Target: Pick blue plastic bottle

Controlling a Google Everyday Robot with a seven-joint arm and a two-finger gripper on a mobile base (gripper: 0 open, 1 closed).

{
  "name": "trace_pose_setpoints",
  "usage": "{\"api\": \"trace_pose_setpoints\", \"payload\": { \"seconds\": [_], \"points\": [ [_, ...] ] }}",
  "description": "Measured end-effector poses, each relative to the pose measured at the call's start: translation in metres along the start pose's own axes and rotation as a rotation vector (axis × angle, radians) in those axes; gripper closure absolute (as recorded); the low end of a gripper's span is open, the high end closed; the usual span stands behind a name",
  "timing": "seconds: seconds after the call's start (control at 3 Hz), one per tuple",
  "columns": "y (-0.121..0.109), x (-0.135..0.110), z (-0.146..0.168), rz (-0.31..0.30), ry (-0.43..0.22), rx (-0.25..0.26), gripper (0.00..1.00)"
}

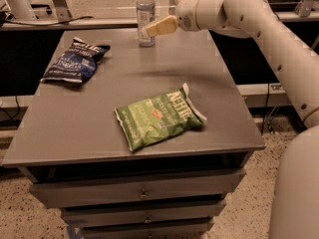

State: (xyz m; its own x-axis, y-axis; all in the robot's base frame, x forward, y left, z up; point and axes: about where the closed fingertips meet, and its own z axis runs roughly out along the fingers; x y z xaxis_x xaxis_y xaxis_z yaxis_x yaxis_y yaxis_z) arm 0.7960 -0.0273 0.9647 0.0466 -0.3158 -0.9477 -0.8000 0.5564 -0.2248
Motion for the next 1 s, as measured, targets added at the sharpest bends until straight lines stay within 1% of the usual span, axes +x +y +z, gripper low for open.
{"api": "trace_pose_setpoints", "payload": {
  "seconds": [0.33,0.67,1.0],
  "points": [
    [-0.03,-0.007,0.039,0.009,-0.057,0.061,0.0],
    [-0.048,-0.004,0.07,0.014,-0.065,0.092,0.0],
    [-0.057,0.005,0.095,0.021,-0.047,0.1,0.0]
  ]
}}
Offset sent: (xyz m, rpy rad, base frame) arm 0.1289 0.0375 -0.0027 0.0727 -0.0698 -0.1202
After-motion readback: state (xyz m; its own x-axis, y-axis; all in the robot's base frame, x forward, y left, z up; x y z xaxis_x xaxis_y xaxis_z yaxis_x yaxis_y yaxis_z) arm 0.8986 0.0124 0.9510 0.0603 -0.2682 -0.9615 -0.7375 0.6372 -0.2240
